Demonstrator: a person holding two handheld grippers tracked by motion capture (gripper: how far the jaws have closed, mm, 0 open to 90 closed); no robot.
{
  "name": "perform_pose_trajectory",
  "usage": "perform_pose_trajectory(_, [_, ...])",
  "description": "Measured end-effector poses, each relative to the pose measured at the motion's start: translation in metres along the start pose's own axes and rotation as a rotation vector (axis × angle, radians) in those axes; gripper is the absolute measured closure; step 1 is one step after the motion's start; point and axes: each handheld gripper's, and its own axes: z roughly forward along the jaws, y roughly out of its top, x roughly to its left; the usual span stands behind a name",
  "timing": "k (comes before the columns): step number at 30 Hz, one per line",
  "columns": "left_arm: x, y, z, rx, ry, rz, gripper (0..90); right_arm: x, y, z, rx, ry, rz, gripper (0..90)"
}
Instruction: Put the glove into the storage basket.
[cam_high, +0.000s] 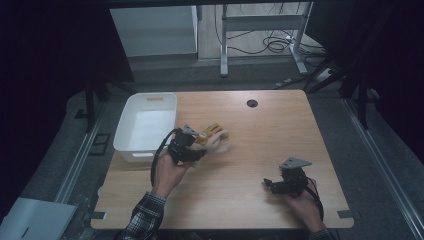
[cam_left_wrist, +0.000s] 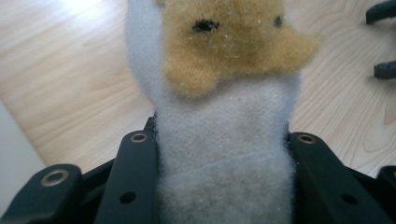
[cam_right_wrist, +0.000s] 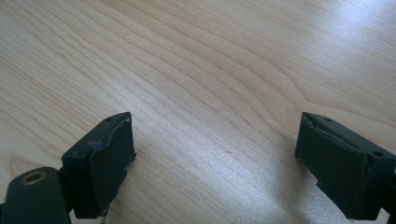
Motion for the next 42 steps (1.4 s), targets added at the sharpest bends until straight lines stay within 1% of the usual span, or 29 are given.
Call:
perform_pose_trajectory(5, [0.009, 0.007, -0.010, -0.011, 0.027, -0.013, 60.8, 0.000, 0.000, 0.000, 0.000, -0.002, 0.003, 11.9])
perform_pose_trajectory(11, [0.024, 0.013, -0.019, -0.008, 0.064, -0.028, 60.8, 0.000, 0.000, 0.000, -0.001, -0.001, 0.001, 12.0])
perform_pose_trajectory(16, [0.039, 0.014, -0.027, -0.022, 0.092, -0.059, 60.8, 0.000, 0.000, 0.000, -0.001, -0.002, 0.001, 12.0])
perform_pose_trajectory(24, [0.059, 0.013, -0.033, -0.046, 0.138, -0.108, 60.7, 0.000, 0.000, 0.000, -0.001, -0.001, 0.001, 11.9])
perform_pose_trajectory(31, [0.076, 0.010, -0.040, -0.069, 0.164, -0.144, 60.5, 0.000, 0.000, 0.000, -0.003, -0.001, 0.003, 11.9])
perform_pose_trajectory(39, [0.097, 0.003, -0.048, -0.097, 0.209, -0.202, 60.4, 0.000, 0.000, 0.000, -0.003, -0.001, 0.002, 12.0])
perform_pose_trajectory(40, [0.102, 0.002, -0.049, -0.108, 0.216, -0.214, 60.3, 0.000, 0.000, 0.000, -0.004, -0.001, 0.002, 12.0])
perform_pose_trajectory(42, [0.109, -0.001, -0.051, -0.109, 0.230, -0.231, 60.3, 0.000, 0.000, 0.000, -0.004, -0.001, 0.002, 11.9])
